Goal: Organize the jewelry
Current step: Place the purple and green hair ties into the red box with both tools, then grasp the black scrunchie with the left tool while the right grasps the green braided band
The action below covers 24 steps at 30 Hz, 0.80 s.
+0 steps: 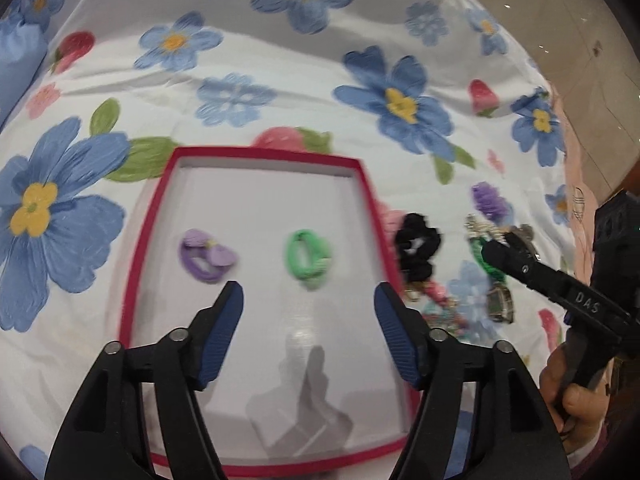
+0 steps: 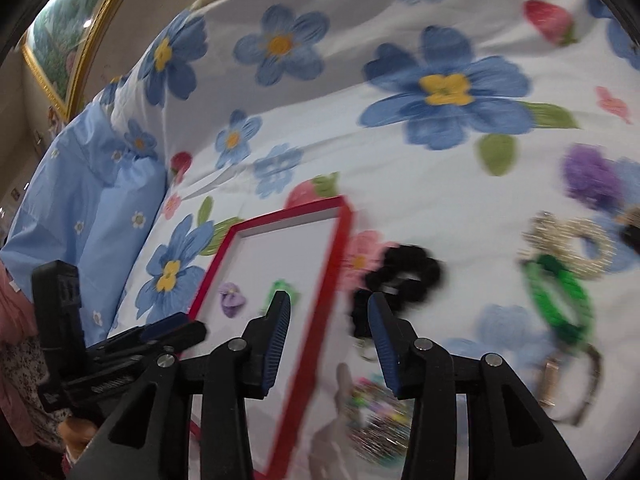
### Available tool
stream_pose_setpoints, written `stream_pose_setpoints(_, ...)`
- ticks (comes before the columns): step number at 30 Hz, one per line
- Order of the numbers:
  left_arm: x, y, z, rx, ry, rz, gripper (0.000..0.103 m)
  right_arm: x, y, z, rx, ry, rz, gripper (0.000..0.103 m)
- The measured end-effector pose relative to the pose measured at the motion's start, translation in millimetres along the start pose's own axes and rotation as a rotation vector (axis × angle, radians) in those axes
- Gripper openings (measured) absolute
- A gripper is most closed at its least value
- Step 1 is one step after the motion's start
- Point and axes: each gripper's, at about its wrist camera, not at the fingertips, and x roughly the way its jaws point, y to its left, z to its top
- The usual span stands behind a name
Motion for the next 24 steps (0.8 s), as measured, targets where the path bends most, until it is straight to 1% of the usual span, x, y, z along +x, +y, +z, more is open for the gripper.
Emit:
stream_pose_setpoints(5,-2.4,-33.8,1.0,0.058,-0.007,-0.018,0.07,-34.1,-34.2,-10.7,0.054,-0.032,-0.05,0.044)
stream_pose_setpoints(9,-2.5,-51.7,-1.2,0.086,-0.003,-0.044,0.07,-55.1,-53.9,-19.0,0.079,-0.051,-0.083,0.044)
stream_pose_setpoints(11,-0.7,-60.2,-1.8,0.104,0.001,-0.04,0.07,-65.3,-66.0,-23.4,0.098,-0.059,-0.1,0.044)
stream_pose_setpoints(18,7.7,-82.6,-3.5,0.157,0.02,-0.041,0.07,-84.8,-90.2,-31.0,0.112,-0.072,-0.16,0.044)
stream_pose_setpoints(24,26.4,-103.1,4.4,0.208,0.049,-0.053,0.07,-84.8,-107.3,-26.8,0.112,-0.068,-0.191,0.044)
